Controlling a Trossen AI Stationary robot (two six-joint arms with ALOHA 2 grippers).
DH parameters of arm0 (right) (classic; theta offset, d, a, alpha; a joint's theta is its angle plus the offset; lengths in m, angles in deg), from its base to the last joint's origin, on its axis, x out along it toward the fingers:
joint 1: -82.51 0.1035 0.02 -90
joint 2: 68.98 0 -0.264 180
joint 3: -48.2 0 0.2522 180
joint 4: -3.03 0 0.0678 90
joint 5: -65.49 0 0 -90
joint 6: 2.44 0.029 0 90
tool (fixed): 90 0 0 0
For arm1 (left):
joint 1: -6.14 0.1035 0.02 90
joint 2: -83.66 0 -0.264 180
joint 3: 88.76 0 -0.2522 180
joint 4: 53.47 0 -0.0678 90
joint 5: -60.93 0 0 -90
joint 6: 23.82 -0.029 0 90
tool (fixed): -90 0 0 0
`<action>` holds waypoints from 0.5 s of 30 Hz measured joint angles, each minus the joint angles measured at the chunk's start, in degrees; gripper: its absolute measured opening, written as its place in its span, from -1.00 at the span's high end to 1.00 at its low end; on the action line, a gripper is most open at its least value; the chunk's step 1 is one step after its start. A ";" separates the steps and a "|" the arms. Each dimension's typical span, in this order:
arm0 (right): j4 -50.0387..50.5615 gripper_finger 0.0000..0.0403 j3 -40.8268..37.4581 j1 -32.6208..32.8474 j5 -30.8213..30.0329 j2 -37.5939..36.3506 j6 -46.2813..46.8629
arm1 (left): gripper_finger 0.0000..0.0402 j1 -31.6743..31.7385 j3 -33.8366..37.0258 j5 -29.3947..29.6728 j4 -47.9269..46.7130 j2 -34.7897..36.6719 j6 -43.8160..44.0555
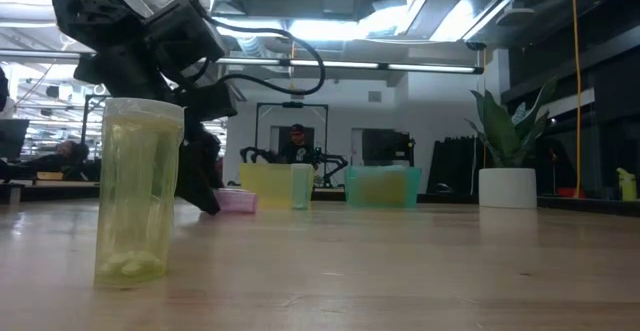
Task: Pick and place medicine bottles into bin by pill shape (circle, oval)
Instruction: Put the pink tablet bottle into the yellow bin
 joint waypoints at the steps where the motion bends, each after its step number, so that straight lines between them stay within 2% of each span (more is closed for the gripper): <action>1: -0.01 0.22 0.00 0.00 0.00 0.00 0.12 | -0.11 0.00 0.00 -0.09 -0.04 0.00 -0.01; 12: 0.30 0.22 0.00 0.00 -0.02 0.00 -0.25 | 0.23 -0.07 0.08 -0.16 -0.64 0.48 0.21; 15: 0.66 0.22 0.00 0.00 -0.04 0.00 -1.53 | 0.36 -0.02 -0.88 0.66 -3.98 1.89 0.59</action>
